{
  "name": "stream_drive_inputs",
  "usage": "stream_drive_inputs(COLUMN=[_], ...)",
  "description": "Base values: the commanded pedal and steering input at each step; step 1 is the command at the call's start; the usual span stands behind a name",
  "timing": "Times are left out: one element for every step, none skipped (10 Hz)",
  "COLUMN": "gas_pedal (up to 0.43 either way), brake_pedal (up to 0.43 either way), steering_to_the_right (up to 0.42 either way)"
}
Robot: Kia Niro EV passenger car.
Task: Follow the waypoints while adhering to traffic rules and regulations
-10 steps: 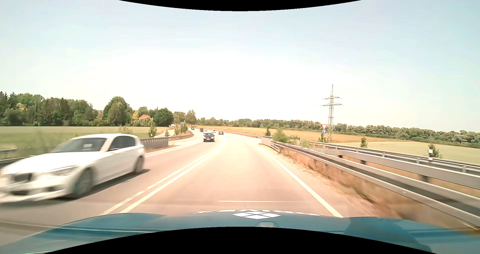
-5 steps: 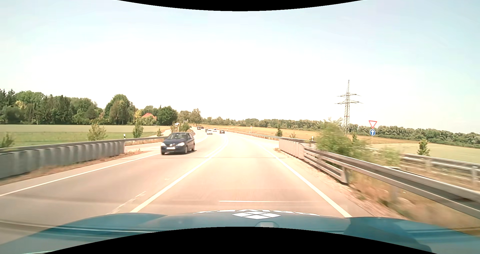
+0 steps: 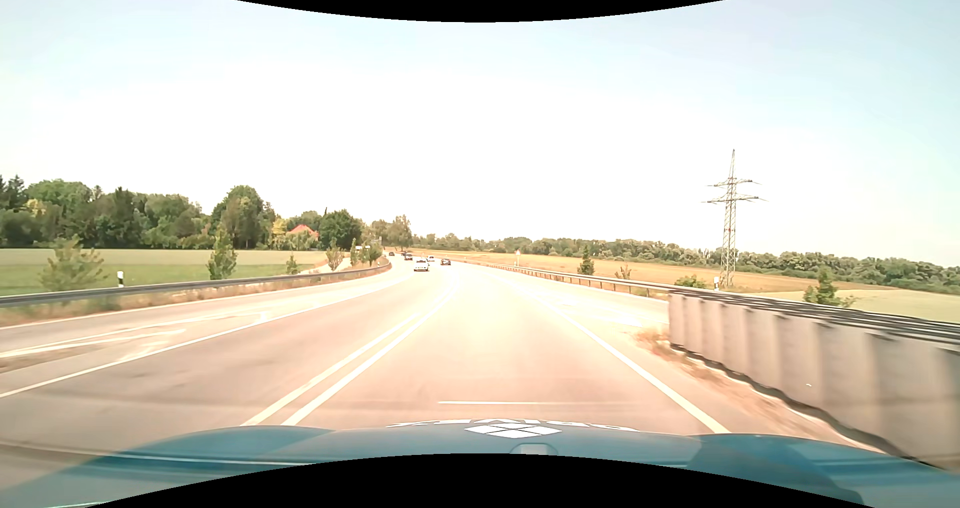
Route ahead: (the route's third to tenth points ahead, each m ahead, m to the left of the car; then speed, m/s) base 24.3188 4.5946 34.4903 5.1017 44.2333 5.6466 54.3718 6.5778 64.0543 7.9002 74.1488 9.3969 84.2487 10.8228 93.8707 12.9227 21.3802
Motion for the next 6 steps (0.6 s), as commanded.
stream_drive_inputs(gas_pedal=[0.059,0.047,0.0,0.0,0.0,0.039], brake_pedal=[0.0,0.0,0.0,0.0,0.0,0.0], steering_to_the_right=[-0.015,-0.014,-0.014,-0.013,-0.011,-0.009])
